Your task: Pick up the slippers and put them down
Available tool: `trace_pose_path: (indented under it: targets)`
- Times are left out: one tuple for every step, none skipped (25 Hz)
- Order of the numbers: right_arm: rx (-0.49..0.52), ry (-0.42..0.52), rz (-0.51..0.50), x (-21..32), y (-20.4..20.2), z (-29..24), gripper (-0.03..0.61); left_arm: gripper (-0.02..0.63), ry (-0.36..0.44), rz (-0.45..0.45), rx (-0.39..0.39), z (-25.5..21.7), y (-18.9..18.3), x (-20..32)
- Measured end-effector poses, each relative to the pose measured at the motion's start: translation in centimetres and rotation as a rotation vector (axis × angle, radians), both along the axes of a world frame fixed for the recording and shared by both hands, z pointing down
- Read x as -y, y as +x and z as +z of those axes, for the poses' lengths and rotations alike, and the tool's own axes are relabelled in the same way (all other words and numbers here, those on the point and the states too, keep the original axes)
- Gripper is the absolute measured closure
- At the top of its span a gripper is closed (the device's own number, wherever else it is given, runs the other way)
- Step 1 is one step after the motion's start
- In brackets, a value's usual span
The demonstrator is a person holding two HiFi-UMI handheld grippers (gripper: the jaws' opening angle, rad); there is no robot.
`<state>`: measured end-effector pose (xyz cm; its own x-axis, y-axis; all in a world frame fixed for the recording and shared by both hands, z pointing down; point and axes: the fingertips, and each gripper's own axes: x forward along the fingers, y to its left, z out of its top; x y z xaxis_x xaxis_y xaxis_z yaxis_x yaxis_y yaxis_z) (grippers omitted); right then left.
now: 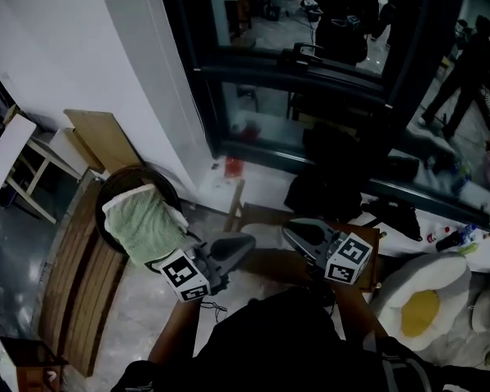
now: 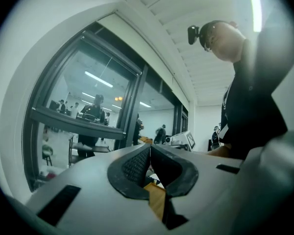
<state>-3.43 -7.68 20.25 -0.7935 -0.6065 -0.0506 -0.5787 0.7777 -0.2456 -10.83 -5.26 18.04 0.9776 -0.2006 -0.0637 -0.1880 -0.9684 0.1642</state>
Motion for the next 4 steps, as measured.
trace_pose_path:
  targets:
    - [-0.006, -0.003, 0.000, -0.17, -0.21, 0.10, 0.535, 0.601, 0.001, 0.003, 0.009, 0.20, -0.04, 0.07]
    - [-0.012, -0.006, -0.001, -0.36, -0.38, 0.21, 0.535, 0.601, 0.003, 0.007, 0.017, 0.32, -0.02, 0.09]
    - [-0.018, -0.010, -0.002, -0.56, -0.52, 0.34, 0.535, 0.601, 0.005, 0.012, 0.022, 0.39, 0.03, 0.08]
    - [-0.024, -0.014, -0.002, -0.75, -0.64, 0.48, 0.535, 0.601, 0.008, 0.016, 0.026, 0.43, 0.09, 0.06]
